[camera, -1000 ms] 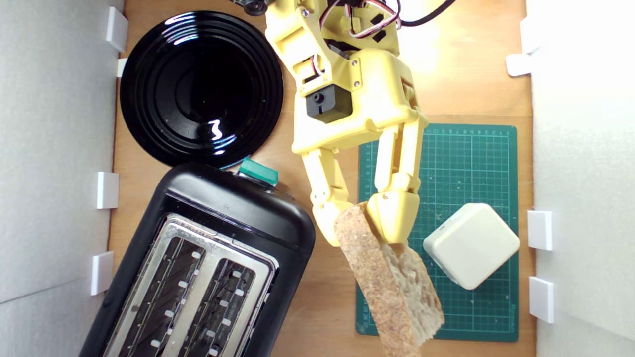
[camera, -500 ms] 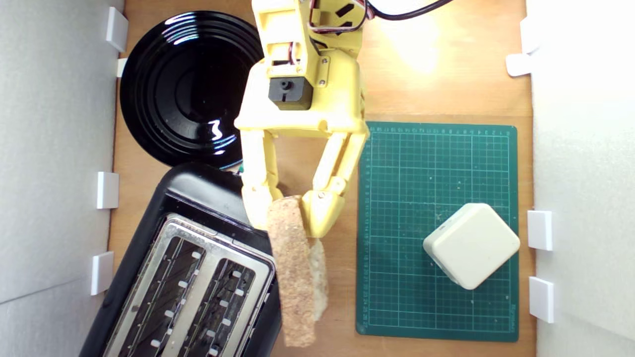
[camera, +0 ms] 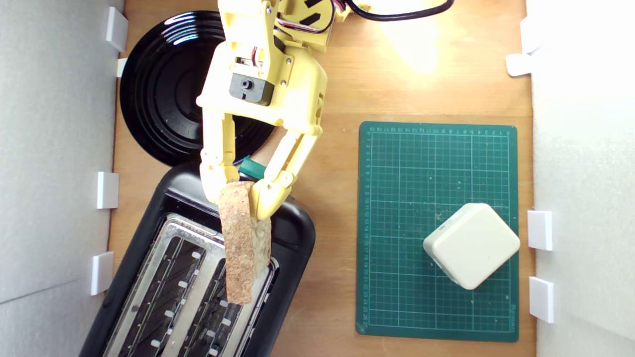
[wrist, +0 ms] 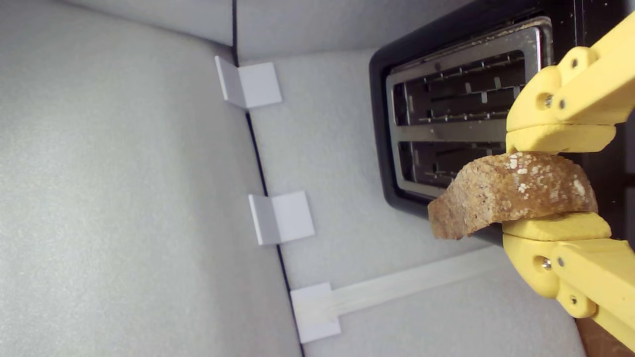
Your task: Pick bread and place in toaster
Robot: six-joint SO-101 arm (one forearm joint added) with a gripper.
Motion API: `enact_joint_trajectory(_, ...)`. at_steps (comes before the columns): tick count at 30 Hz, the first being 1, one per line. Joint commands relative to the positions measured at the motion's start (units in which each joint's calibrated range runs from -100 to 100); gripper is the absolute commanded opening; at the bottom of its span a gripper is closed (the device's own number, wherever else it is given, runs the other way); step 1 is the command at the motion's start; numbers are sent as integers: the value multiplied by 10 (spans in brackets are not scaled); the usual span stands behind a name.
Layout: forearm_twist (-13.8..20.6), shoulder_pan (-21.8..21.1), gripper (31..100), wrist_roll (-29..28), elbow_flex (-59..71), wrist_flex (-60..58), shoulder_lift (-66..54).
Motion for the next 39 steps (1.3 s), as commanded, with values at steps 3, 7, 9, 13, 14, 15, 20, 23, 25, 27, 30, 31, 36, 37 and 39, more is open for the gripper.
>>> enact_joint_trajectory(3,-4,15,607,1,-87,6,-18)
enact_joint_trajectory(7,-3,27,607,3,-150,42,-18)
enact_joint_trajectory(9,0,27,607,4,-186,80,-13)
enact_joint_trajectory(13,4,48,607,6,-260,137,14)
enact_joint_trajectory(14,4,54,607,10,-272,148,17)
enact_joint_trajectory(15,4,60,607,15,-282,162,21)
enact_joint_trajectory(20,2,90,607,38,-307,207,33)
enact_joint_trajectory(23,4,105,607,40,-306,207,35)
enact_joint_trajectory(25,4,106,607,47,-304,207,36)
enact_joint_trajectory(27,4,106,607,49,-304,207,43)
enact_joint_trajectory(30,4,107,607,49,-306,206,58)
enact_joint_trajectory(31,5,108,607,49,-306,206,61)
enact_joint_trajectory(36,5,120,606,49,-306,206,74)
enact_joint_trajectory(37,5,120,606,49,-306,206,78)
enact_joint_trajectory(39,4,120,606,49,-307,206,88)
